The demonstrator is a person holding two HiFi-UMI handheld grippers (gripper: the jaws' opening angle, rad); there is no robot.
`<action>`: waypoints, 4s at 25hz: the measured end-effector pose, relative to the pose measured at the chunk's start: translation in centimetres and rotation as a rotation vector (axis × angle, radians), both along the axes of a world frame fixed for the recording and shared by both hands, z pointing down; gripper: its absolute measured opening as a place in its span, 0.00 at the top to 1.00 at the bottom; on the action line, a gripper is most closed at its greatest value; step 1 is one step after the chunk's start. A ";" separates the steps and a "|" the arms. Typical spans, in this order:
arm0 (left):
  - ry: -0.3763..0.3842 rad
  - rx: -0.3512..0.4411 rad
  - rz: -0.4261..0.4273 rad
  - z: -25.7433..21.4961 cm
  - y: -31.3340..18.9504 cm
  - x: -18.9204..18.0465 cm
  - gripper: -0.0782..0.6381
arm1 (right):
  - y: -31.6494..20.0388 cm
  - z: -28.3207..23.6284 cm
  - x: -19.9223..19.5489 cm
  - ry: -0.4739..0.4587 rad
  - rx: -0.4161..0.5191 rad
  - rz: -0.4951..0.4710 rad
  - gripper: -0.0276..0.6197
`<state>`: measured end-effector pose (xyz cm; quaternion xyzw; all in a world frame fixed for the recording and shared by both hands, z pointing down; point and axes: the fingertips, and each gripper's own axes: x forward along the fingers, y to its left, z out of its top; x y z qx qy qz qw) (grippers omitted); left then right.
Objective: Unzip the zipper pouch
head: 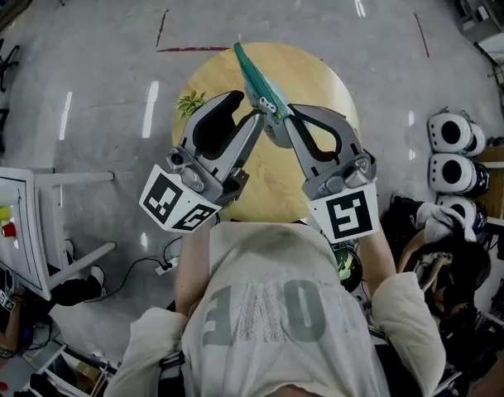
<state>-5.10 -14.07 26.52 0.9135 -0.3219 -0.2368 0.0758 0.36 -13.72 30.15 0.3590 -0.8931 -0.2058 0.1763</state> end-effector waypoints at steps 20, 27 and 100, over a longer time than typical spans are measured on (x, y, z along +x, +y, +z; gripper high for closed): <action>0.020 0.069 0.064 -1.9 2.7 0.7 0.72 | 2.5 -2.4 -1.3 -0.107 0.048 -0.037 0.91; 0.012 0.099 0.056 -2.5 3.1 -0.4 0.82 | 2.3 -2.9 -1.9 -0.117 0.058 -0.022 0.91; -0.132 0.088 -0.473 -3.4 0.7 -10.0 0.85 | -4.6 7.5 4.1 0.248 -0.085 0.006 0.91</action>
